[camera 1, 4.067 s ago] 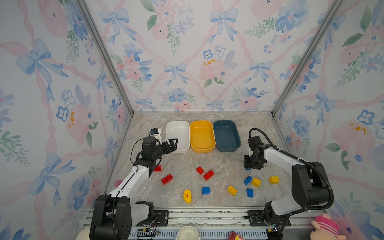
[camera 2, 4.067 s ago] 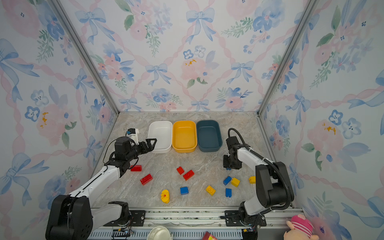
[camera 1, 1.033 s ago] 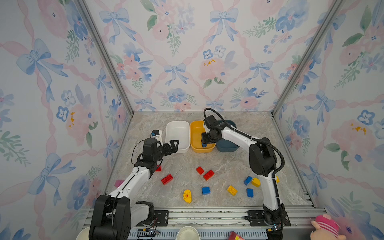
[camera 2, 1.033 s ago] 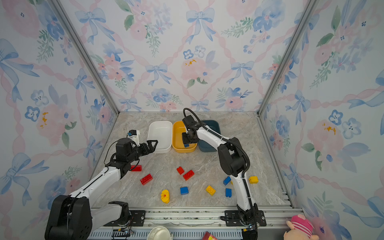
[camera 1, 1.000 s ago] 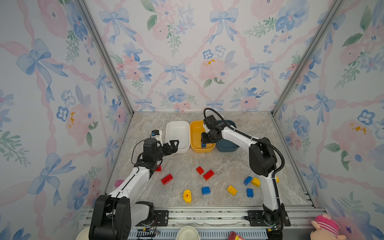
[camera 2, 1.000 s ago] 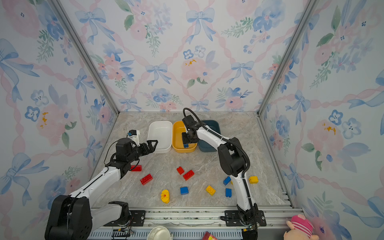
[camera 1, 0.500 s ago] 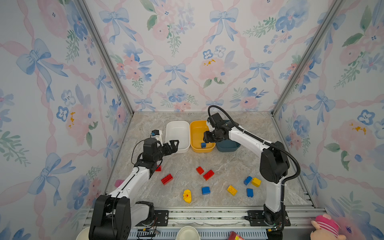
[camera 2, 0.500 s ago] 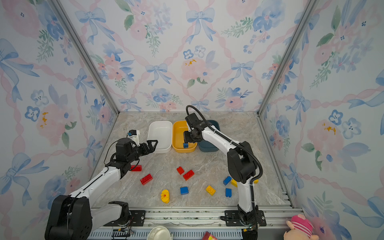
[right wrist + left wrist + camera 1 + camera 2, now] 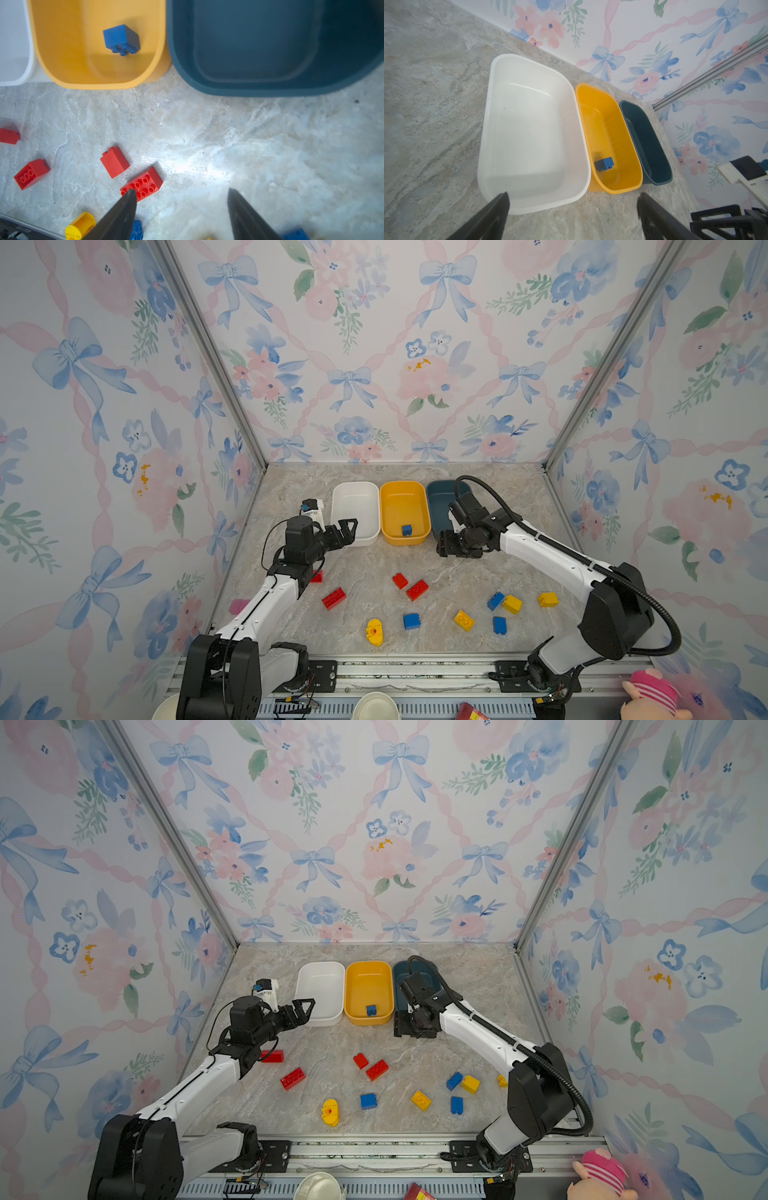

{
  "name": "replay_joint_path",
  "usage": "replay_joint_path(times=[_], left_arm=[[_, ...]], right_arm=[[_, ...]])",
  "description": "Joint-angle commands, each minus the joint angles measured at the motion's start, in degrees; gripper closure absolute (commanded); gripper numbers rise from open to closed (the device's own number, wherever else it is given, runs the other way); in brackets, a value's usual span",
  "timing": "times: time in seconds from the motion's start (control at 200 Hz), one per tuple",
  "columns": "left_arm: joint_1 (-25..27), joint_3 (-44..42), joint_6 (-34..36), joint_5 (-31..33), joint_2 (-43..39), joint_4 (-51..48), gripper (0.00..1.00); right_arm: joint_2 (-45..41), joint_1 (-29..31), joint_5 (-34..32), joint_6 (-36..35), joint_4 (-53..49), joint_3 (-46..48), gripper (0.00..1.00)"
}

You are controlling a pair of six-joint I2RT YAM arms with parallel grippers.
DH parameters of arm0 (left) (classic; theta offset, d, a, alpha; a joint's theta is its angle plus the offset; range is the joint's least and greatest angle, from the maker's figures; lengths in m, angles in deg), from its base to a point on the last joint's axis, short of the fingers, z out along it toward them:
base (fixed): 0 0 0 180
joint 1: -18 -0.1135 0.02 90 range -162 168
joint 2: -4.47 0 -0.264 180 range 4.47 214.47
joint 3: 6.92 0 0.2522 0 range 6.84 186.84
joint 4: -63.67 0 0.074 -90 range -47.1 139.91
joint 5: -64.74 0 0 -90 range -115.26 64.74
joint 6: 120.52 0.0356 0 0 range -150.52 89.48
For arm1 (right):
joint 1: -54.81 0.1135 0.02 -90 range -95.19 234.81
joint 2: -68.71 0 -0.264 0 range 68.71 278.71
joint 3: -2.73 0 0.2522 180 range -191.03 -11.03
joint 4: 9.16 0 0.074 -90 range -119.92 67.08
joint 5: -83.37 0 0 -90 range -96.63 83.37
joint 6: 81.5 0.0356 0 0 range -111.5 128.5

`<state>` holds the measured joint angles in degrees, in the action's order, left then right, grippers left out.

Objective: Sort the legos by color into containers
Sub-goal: 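Move the right gripper back to the blue brick beside the yellow brick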

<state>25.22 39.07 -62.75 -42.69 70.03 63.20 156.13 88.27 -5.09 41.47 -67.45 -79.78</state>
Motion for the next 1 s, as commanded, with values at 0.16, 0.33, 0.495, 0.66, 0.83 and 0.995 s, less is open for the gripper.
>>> replay_joint_path(times=[0.16, 0.33, 0.495, 0.66, 0.83, 0.995], left_arm=[[0.4, -0.6, -0.7, -0.2, -0.5, 1.2, 0.02], [0.4, -0.6, -0.8, -0.7, -0.1, 1.3, 0.02], [0.4, -0.6, -1.0, -0.8, 0.0, 1.5, 0.02], [0.4, -0.6, -1.0, -0.8, -0.2, 1.5, 0.02], [0.4, -0.6, -1.1, -0.8, 0.2, 1.5, 0.02], [0.4, -0.7, -1.2, -0.8, 0.3, 1.6, 0.02]], right_arm=[[-10.4, -0.9, -2.2, 16.0, -5.8, 9.4, 0.21], [-14.4, -2.2, -2.5, 23.6, -9.9, 14.4, 0.20], [-17.6, -3.7, -4.3, 27.7, -11.1, 18.3, 0.20], [-20.0, -6.3, -3.4, 30.6, -11.1, 22.0, 0.21], [-21.6, -8.2, -3.0, 32.3, -10.7, 24.6, 0.26], [-21.3, -9.7, -2.4, 32.0, -9.7, 26.0, 0.31]])
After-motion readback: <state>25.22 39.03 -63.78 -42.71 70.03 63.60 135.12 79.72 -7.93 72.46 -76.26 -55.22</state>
